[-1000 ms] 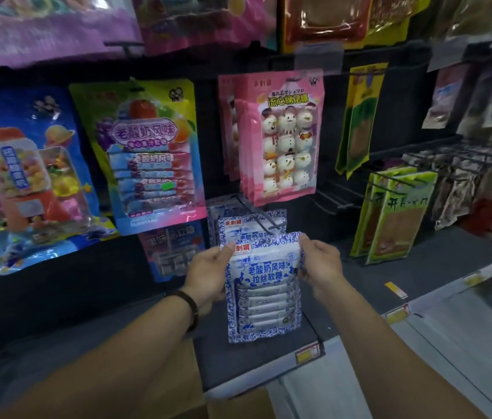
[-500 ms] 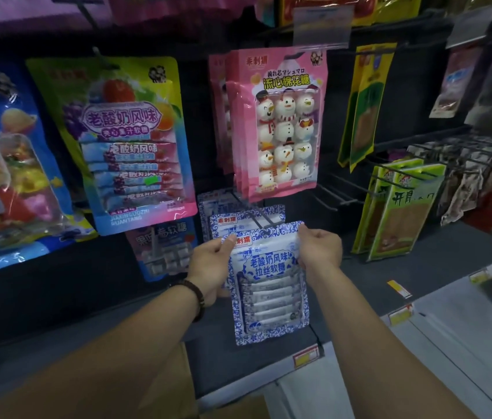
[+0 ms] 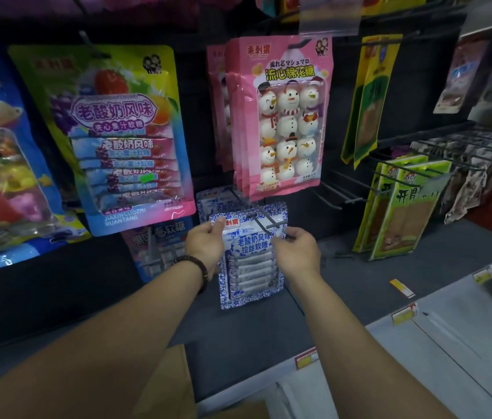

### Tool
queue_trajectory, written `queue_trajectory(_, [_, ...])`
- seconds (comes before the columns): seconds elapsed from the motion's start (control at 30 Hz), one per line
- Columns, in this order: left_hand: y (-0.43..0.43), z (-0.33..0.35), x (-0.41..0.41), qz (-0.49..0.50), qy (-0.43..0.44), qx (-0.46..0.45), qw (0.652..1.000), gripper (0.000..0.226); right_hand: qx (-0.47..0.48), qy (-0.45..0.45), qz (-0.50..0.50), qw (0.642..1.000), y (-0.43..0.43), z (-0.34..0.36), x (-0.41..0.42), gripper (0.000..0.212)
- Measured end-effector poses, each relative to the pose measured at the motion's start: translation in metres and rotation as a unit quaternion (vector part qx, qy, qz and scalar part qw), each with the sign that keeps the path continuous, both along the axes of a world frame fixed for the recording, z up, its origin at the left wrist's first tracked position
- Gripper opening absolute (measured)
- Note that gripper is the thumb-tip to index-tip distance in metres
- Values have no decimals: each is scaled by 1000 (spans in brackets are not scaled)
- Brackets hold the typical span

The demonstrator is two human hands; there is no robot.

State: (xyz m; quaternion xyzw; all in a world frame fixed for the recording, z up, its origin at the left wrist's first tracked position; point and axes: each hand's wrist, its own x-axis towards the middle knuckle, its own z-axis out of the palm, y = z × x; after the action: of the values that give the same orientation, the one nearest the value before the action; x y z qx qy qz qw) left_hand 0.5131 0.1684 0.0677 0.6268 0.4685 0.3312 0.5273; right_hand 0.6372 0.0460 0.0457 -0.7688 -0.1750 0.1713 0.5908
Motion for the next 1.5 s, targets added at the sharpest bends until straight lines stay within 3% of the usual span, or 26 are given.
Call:
queue_trajectory(0.1, [2, -3, -5, -1, 24, 33, 999, 41, -39, 4, 50, 998, 2, -3, -4, 37])
queue_trajectory(0.2, [0, -5, -22, 1, 65, 40, 997, 41, -75, 13, 88, 993, -2, -2, -12, 14])
queue_trajectory(0.33, [-9, -13, -66, -92, 149, 25, 984, 30, -159, -29, 177, 971, -11, 4, -31, 25])
queue_trajectory(0.57, [-49, 4, -203, -281, 299, 106, 906, 17, -267, -131, 303, 905, -29, 11, -107, 31])
queue_trajectory(0.77, [-75, 23, -326, -321, 375, 131, 860, 10, -273, -158, 415, 853, -36, 24, -205, 22])
queue_trajectory(0.93, [-98, 23, -414, -349, 448, 134, 812, 21, -228, -118, 406, 877, -44, -4, -285, 6])
queue_trajectory(1.17, [-125, -19, -473, -391, 451, 124, 793, 30, -286, -62, 412, 863, -64, -94, -354, 12])
queue_trajectory(1.27, [-127, -31, -483, -403, 479, 112, 772, 34, -335, 15, 382, 861, -93, -156, -367, 18])
queue_trajectory(1.33, [-126, -36, -485, -407, 491, 113, 762, 37, -382, 67, 355, 850, -112, -192, -369, 23])
queue_trajectory(1.5, [-120, -35, -482, -427, 477, 121, 759, 38, -458, 51, 373, 805, -126, -238, -365, 41])
